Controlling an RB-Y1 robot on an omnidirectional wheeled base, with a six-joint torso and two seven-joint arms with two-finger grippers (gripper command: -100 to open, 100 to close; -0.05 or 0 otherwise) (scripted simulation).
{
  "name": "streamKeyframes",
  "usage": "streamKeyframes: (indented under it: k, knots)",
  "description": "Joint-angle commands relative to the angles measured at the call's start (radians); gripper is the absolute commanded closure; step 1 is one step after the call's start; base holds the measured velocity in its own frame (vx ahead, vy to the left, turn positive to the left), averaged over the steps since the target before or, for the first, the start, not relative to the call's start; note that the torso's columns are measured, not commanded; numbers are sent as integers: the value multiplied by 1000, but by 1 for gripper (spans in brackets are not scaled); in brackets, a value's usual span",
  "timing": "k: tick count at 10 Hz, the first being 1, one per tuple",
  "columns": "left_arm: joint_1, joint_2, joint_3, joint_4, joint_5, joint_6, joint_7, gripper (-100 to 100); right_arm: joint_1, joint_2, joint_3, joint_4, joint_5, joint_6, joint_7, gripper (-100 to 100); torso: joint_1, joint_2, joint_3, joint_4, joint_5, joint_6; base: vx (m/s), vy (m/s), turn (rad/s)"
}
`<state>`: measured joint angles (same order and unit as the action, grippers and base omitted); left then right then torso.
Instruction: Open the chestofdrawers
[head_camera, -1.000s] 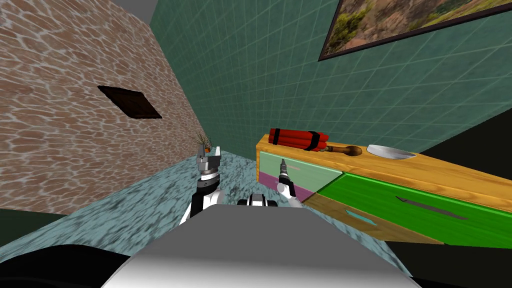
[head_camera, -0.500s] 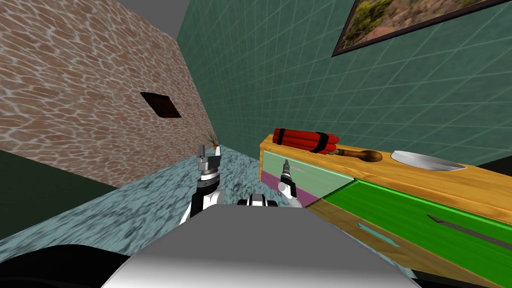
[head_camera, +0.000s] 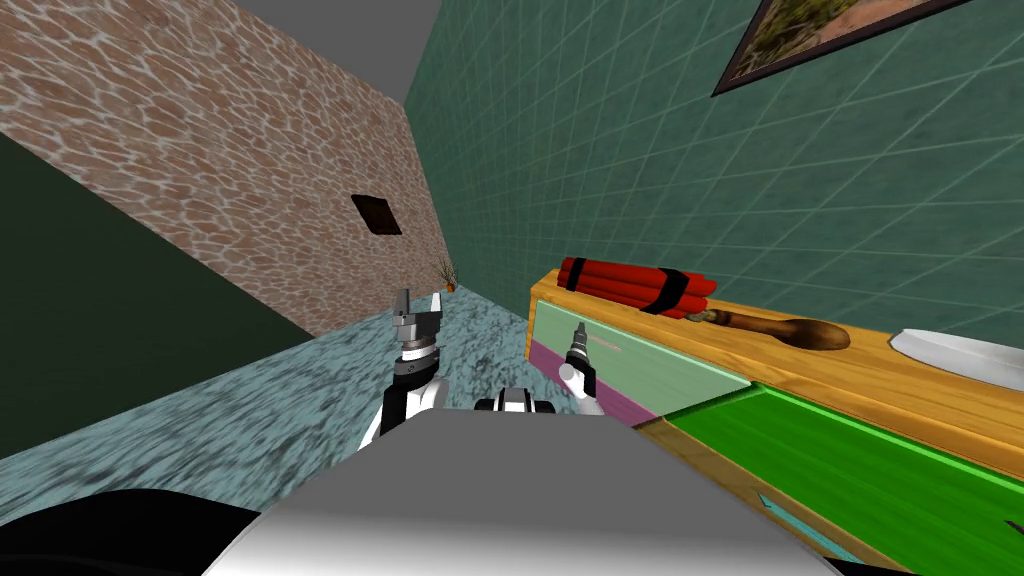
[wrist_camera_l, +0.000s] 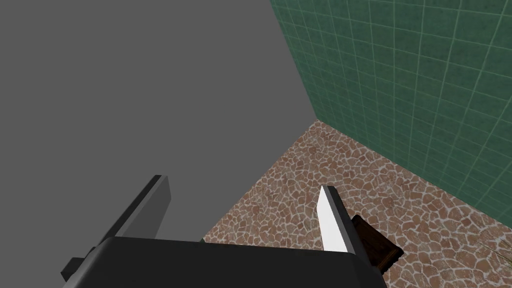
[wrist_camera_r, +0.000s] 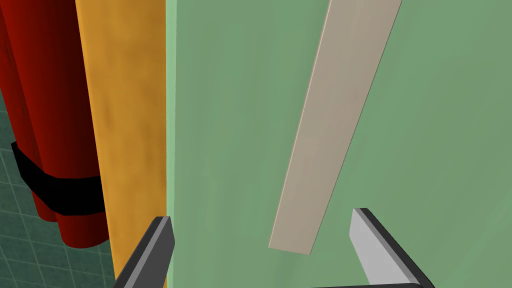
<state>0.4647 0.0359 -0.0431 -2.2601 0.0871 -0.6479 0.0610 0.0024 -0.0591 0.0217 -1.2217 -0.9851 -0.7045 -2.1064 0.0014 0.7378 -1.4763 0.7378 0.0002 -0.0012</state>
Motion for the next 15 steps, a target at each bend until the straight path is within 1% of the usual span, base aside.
streamKeyframes:
  k: [1, 2, 3, 4, 5, 6, 7, 8, 9, 10, 11, 12, 14, 15]
  knots:
    - [0, 0, 0, 0, 0, 0, 0, 0, 5, 16, -61, -5, 6, 5, 12, -100, -2, 1, 1, 0, 0, 2, -33, -18, -10]
    - [0, 0, 0, 0, 0, 0, 0, 0, 9, 52, -101, 2, 23, 6, 29, -100, -2, -1, 0, 0, 0, 2, -67, -25, 319]
    - [0, 0, 0, 0, 0, 0, 0, 0, 9, 52, -133, 2, 23, 6, 29, -100, -1, 1, 1, 0, 0, 0, -71, -36, 362]
    - [0, 0, 0, 0, 0, 0, 0, 0, 13, 52, -113, -11, 20, 12, 35, -100, -2, 1, 1, 0, 0, 1, -27, -17, 52]
    - [0, 0, 0, 0, 0, 0, 0, 0, 5, 16, -67, -5, 6, 5, 12, 100, -1, -1, -1, 0, 0, 2, 57, 6, -357]
    - [1, 0, 0, 0, 0, 0, 0, 0, 5, 16, -61, -5, 6, 5, 12, 100, -1, -5, -3, -1, 0, 3, 70, 50, -339]
    - [1, 0, 0, 0, 0, 0, 0, 0, 1, -20, -15, -12, -11, 3, -6, 100, 3, 0, -1, 4, 6, 4, 103, 82, -383]
    - [1, 0, 0, 0, 0, 0, 0, 0, 1, -20, 13, -12, -11, 3, -6, 100, 2, 0, 0, 7, 8, 3, 95, 72, -384]
    - [1, 0, 0, 0, 0, 0, 0, 0, -3, -56, 50, -18, -29, 2, -23, 100, -1, 2, 1, 8, 7, 2, 92, 65, -458]
    - [1, 0, 0, 0, 0, 0, 0, 0, -3, -56, 87, -18, -29, 2, -23, 100, -4, 4, 2, 10, 8, 7, 73, 57, -266]
    - [1, 0, 0, 0, 0, 0, 0, 0, -7, -92, 118, -25, -46, 0, -40, 100, -5, 4, 3, 12, 7, 3, 87, 63, -306]
    - [1, 0, 0, 0, 0, 0, 0, 0, -7, -92, 154, -25, -46, 0, -40, 100, -3, 3, 2, 13, 9, 4, 71, 53, -340]
    - [0, 0, 0, 0, 0, 0, 0, 0, -7, -92, 161, -25, -46, 0, -40, 100, -2, 4, 3, 11, 6, -1, 16, -6, -30]
    - [0, 0, 0, 0, 0, 0, 0, 0, -10, -128, 213, -32, -63, -1, -58, 100, 0, 5, 3, 11, 6, -2, 62, 28, -291]
